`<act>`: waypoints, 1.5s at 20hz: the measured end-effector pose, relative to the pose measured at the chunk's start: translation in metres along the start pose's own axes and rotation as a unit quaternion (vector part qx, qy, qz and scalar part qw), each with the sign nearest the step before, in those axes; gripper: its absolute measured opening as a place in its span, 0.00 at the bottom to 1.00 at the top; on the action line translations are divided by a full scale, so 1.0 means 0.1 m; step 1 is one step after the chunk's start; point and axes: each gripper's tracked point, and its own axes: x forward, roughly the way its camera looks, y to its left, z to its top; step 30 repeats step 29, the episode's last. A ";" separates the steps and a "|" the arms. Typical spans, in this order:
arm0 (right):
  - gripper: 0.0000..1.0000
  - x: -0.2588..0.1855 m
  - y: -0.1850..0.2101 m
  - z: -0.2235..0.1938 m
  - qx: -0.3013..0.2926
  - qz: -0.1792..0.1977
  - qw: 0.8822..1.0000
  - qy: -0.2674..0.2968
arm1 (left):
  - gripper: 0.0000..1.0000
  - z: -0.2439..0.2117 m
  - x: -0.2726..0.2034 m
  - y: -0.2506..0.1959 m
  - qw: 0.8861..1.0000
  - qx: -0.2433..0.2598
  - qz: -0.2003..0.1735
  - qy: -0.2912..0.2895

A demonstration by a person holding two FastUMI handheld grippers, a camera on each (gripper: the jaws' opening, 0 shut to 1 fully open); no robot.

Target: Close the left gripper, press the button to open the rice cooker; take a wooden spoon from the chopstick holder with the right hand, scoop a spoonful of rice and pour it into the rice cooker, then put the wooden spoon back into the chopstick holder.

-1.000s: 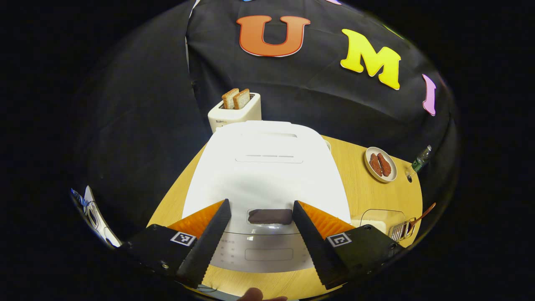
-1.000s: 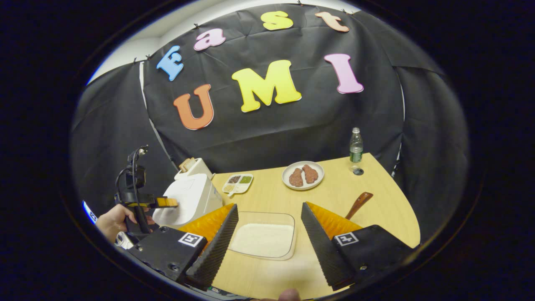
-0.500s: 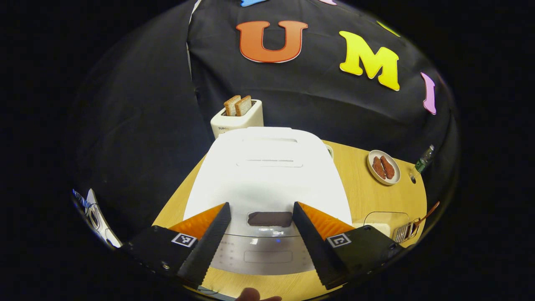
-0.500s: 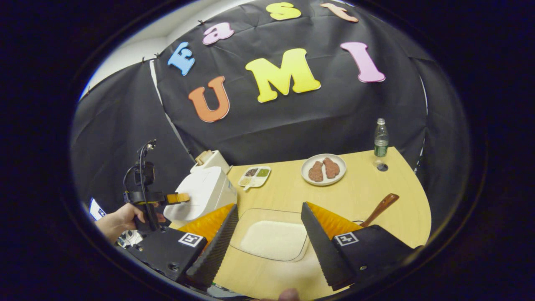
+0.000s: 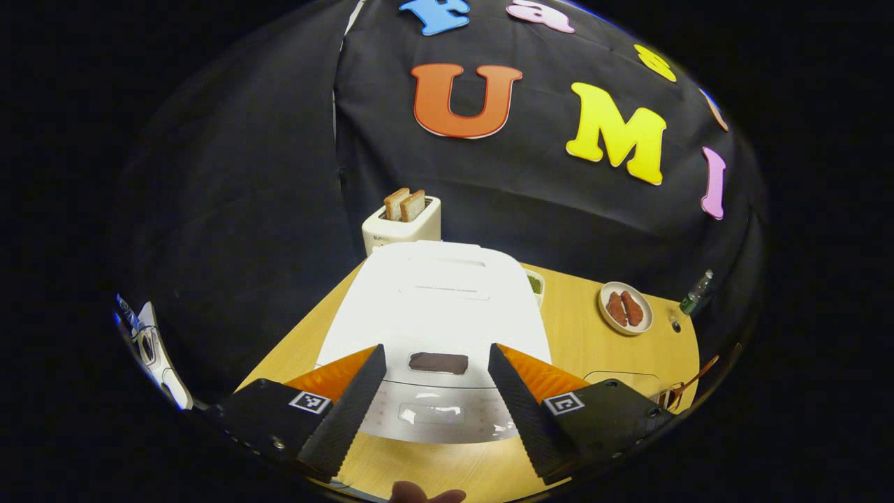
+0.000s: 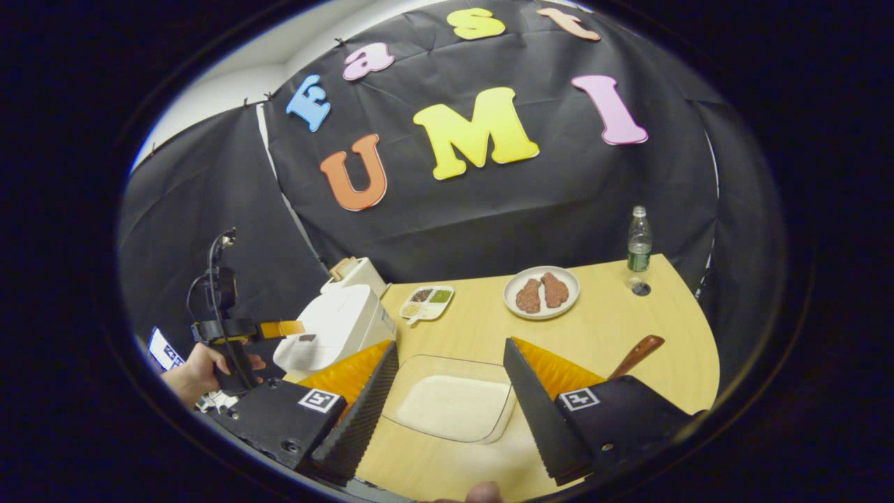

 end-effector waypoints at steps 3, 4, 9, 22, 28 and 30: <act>0.96 -0.32 0.19 0.05 -0.015 -0.016 0.999 -0.037 | 0.95 0.13 -0.44 -0.08 0.999 -0.005 -0.033 -0.039; 0.96 -0.46 0.25 0.07 -0.023 -0.026 0.998 -0.052 | 0.95 0.17 -0.66 -0.13 0.997 -0.008 -0.048 -0.053; 0.98 -1.35 0.62 0.10 -0.040 -0.074 0.989 -0.121 | 0.95 0.24 -1.77 -0.15 0.987 0.015 -0.093 -0.132; 0.98 -2.73 1.15 -0.02 -0.082 -0.139 0.964 -0.212 | 0.94 -0.13 -3.51 -0.34 0.953 0.048 -0.151 -0.258; 0.99 -2.93 1.25 -0.15 -0.107 -0.139 0.956 -0.235 | 0.94 -0.35 -3.60 -0.11 0.949 0.046 -0.130 -0.284; 0.99 -2.94 1.28 -0.18 -0.106 -0.136 0.956 -0.235 | 0.94 -0.35 -3.61 -0.10 0.949 0.042 -0.130 -0.285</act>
